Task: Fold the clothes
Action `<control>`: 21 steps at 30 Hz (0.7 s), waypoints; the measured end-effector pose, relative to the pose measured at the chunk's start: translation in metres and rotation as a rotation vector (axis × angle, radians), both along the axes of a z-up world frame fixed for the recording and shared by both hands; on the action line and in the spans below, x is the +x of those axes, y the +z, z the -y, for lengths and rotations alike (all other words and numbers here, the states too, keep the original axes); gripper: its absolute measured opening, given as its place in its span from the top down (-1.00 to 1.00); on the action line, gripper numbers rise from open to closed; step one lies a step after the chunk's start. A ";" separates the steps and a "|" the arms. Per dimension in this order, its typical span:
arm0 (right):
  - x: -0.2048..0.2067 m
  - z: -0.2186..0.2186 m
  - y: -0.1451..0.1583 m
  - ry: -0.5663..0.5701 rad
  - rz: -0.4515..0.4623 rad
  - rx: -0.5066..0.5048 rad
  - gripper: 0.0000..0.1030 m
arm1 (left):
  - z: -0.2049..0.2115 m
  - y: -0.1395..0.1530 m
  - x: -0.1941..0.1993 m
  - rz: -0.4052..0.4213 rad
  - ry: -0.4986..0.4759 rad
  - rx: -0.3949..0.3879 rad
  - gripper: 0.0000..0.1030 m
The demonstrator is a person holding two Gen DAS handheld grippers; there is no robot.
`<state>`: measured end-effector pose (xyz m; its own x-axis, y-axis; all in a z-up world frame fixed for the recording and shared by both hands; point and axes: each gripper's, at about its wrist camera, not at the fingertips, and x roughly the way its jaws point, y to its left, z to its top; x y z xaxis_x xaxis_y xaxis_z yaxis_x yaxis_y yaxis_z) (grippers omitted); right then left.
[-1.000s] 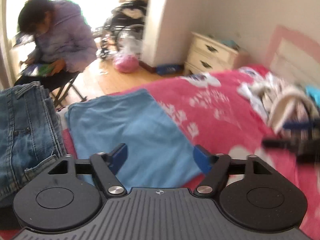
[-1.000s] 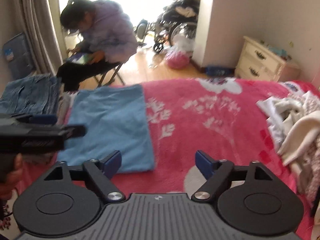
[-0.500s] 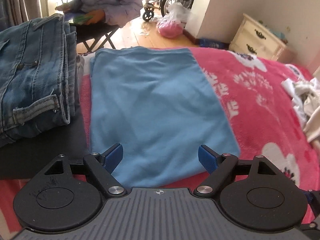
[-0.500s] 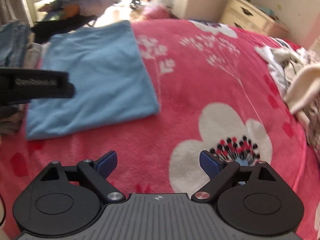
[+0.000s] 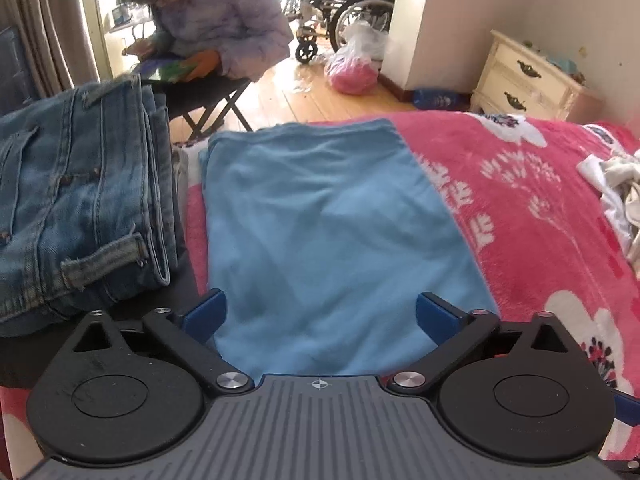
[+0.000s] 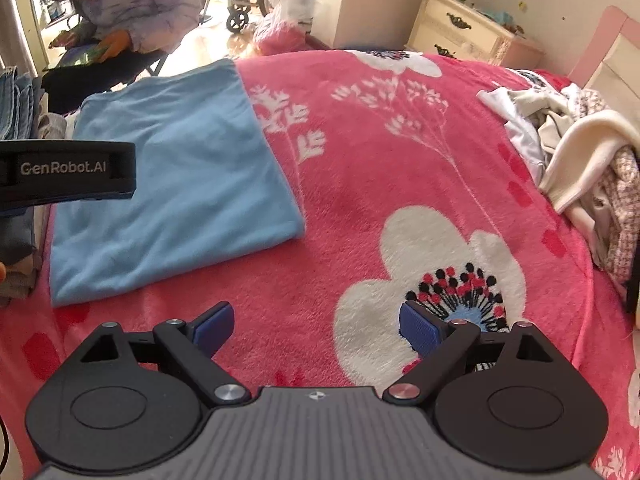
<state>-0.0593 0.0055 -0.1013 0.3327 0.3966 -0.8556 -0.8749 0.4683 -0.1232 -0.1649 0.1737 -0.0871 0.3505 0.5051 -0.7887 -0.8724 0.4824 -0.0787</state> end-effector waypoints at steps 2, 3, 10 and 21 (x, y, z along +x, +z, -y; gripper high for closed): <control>0.000 -0.001 0.001 -0.002 -0.002 0.003 -0.80 | -0.001 0.002 0.000 -0.003 0.000 -0.017 -1.00; -0.001 -0.002 0.001 -0.004 -0.003 0.003 -0.80 | -0.001 0.003 0.001 -0.003 0.001 -0.028 -1.00; 0.000 -0.008 -0.001 -0.011 0.000 0.001 -0.80 | 0.003 0.002 0.005 -0.036 -0.018 -0.036 -1.00; 0.000 -0.008 -0.002 -0.019 0.011 0.004 -0.80 | 0.019 0.004 0.009 -0.056 -0.054 0.055 -0.99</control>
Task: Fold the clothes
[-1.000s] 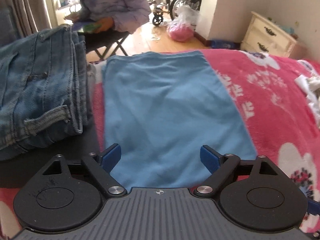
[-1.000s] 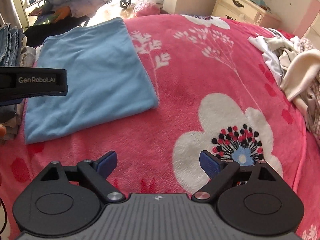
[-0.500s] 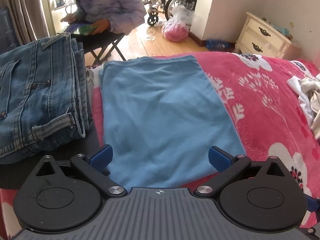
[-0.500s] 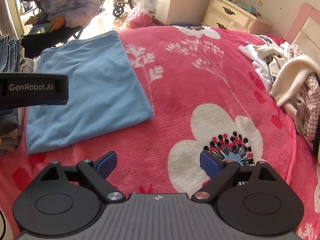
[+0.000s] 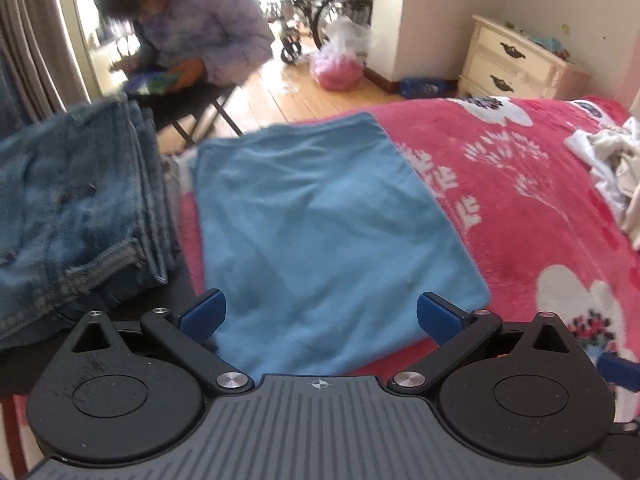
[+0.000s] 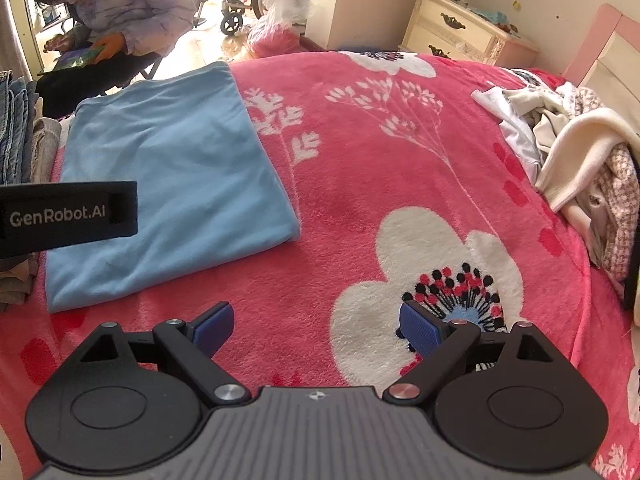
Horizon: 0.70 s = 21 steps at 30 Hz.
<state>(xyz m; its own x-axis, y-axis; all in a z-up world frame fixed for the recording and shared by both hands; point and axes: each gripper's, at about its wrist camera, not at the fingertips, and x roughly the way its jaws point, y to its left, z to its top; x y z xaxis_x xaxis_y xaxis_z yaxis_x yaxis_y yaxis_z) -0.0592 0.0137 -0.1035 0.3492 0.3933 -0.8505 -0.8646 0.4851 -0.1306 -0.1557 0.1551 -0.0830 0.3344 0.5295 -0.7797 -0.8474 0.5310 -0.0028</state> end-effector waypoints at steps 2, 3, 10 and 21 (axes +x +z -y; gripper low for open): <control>-0.001 0.000 0.000 0.005 0.003 -0.003 -0.80 | 0.002 0.000 0.000 0.002 0.006 0.010 -0.99; -0.002 0.000 -0.001 0.007 0.004 -0.005 -0.80 | 0.002 -0.001 0.000 0.005 0.009 0.001 -0.99; -0.002 0.001 -0.002 0.001 0.001 -0.012 -0.80 | -0.001 -0.008 -0.004 -0.003 0.060 -0.053 -0.97; -0.007 0.000 -0.005 0.019 -0.014 -0.020 -0.81 | -0.002 -0.010 -0.005 0.002 0.071 -0.098 -0.97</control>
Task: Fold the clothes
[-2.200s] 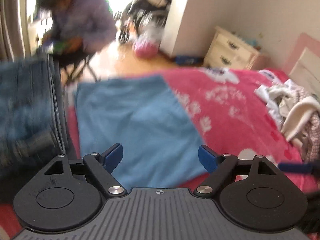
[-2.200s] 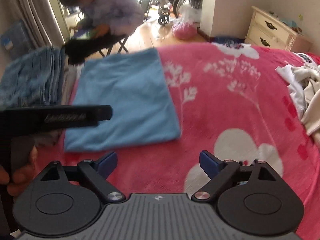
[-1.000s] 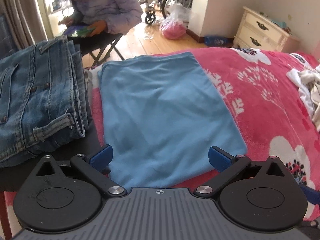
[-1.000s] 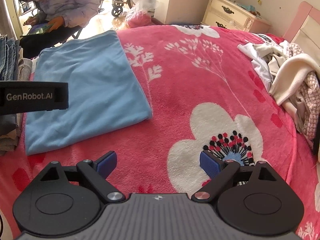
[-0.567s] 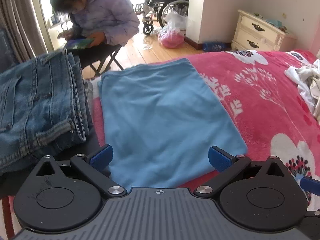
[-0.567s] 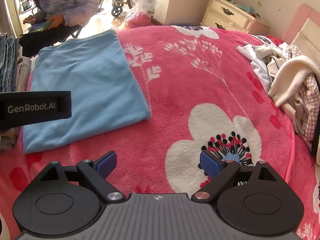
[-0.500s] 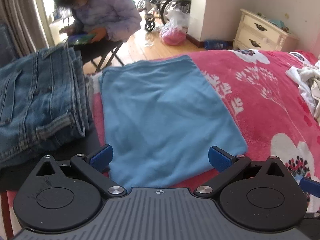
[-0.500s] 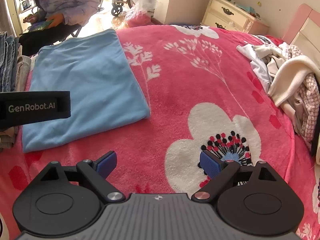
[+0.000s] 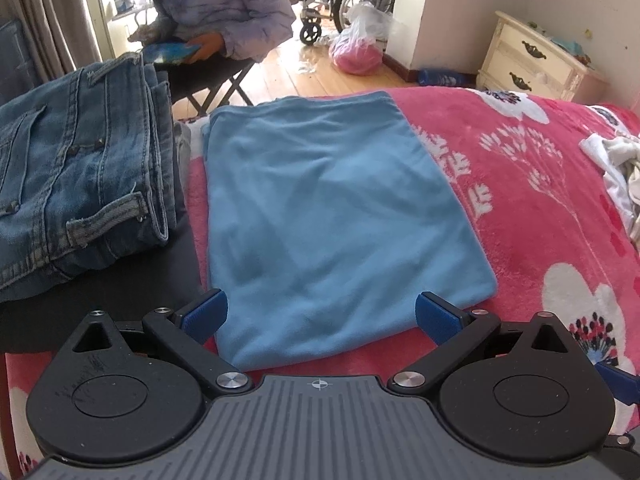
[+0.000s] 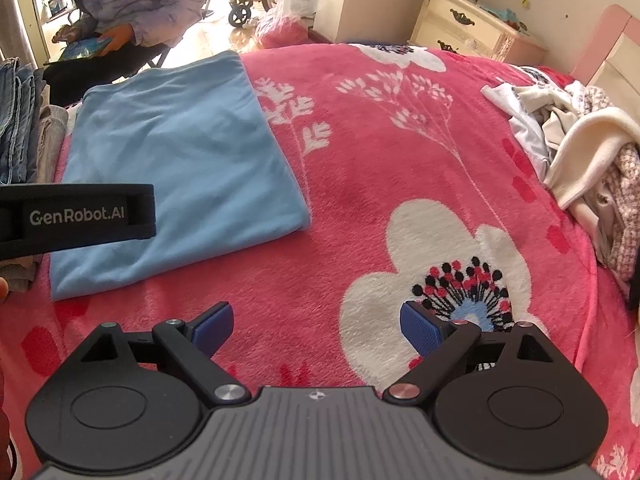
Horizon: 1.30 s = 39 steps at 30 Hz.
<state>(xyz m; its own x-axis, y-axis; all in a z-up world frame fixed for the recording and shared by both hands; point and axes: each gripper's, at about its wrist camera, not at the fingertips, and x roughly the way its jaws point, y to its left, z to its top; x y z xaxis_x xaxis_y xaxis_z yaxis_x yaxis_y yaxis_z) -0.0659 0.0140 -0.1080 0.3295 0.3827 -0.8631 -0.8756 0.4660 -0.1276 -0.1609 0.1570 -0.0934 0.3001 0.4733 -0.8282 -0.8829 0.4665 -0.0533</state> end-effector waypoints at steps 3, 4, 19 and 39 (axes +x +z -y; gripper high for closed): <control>0.000 -0.001 0.000 0.003 -0.003 -0.002 -0.81 | -0.002 -0.002 -0.001 -0.001 0.008 -0.028 -0.97; 0.000 -0.001 0.000 0.004 -0.004 -0.002 -0.81 | -0.002 -0.003 -0.001 -0.004 0.011 -0.032 -0.97; -0.004 -0.004 -0.002 0.020 -0.005 -0.012 -0.81 | -0.001 -0.004 -0.001 -0.016 0.012 -0.007 -0.96; -0.006 -0.003 -0.004 0.022 -0.011 -0.014 -0.82 | -0.003 -0.007 -0.002 -0.021 0.025 -0.024 -0.96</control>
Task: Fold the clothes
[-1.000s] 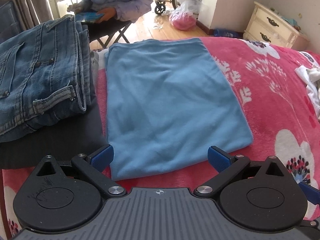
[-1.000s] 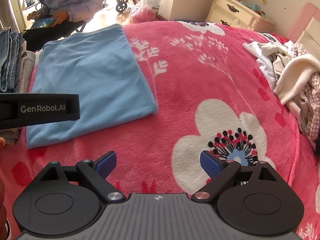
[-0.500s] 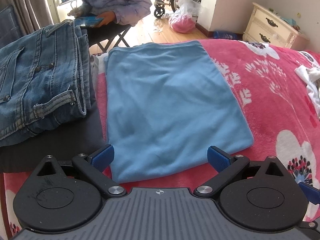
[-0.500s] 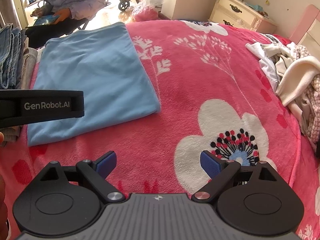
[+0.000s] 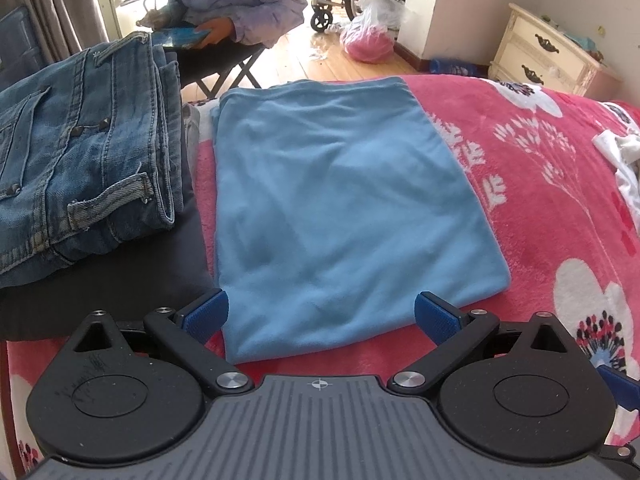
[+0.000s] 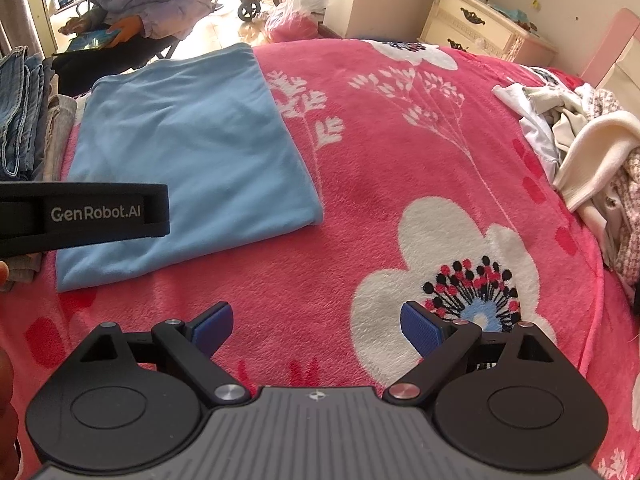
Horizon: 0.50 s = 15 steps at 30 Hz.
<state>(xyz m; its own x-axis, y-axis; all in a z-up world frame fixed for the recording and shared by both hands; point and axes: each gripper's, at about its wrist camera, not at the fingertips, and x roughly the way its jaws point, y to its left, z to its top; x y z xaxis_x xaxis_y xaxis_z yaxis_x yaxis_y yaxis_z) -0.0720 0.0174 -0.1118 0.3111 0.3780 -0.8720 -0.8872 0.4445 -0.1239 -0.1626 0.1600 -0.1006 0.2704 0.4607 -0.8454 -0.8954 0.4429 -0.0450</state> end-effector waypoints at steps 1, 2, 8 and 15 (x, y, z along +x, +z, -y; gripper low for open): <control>0.000 0.000 0.000 0.000 0.000 0.000 -0.82 | 0.000 0.000 0.000 0.000 -0.001 0.001 -0.96; 0.000 0.000 0.000 0.001 0.000 0.000 -0.82 | 0.000 0.000 0.000 0.000 -0.002 0.001 -0.96; 0.002 0.002 0.001 -0.005 0.000 0.002 -0.82 | 0.001 -0.001 0.000 0.002 -0.002 0.006 -0.96; 0.003 0.002 0.002 -0.021 0.005 0.007 -0.82 | 0.001 -0.001 0.001 -0.001 -0.009 0.010 -0.96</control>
<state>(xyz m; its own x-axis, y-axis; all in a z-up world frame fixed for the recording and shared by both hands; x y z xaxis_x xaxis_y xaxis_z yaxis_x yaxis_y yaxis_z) -0.0686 0.0151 -0.1096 0.3231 0.3771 -0.8680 -0.8769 0.4641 -0.1248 -0.1614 0.1590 -0.1015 0.2737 0.4664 -0.8412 -0.8915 0.4512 -0.0399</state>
